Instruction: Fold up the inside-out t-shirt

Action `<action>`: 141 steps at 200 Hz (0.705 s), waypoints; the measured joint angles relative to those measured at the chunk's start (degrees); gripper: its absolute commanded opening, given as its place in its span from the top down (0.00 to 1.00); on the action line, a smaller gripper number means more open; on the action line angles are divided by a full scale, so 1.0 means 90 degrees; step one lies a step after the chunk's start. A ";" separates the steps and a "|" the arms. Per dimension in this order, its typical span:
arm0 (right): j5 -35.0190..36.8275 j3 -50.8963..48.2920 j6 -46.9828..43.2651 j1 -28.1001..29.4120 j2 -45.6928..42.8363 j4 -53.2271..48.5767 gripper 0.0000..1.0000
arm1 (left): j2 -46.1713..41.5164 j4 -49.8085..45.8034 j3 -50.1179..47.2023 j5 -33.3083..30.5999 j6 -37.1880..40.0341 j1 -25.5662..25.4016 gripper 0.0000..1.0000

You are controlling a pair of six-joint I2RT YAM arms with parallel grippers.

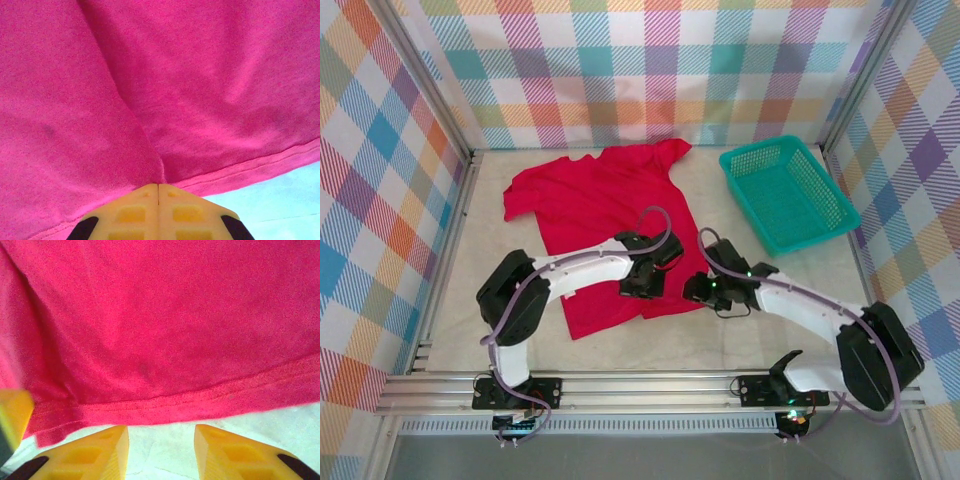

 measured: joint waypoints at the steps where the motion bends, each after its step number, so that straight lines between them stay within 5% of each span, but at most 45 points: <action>1: -0.0002 -0.0029 0.0029 0.0010 -0.0015 0.0032 0.63 | 0.0010 0.0007 0.0005 0.0017 0.0000 0.0007 1.00; 33: -0.0012 -0.1226 0.1338 0.0746 -0.0318 0.1593 0.59 | 0.0177 0.0403 0.0121 0.0631 -0.0104 0.0471 1.00; 64: 0.0248 -0.1156 0.2033 0.1326 0.0236 0.2589 0.59 | 0.0185 0.0561 0.0121 0.0974 -0.0165 0.0770 1.00; 141: 0.0984 -0.0767 0.2633 0.1464 0.0763 0.3604 0.62 | 0.0182 0.0748 -0.0238 0.1156 -0.0187 0.0901 1.00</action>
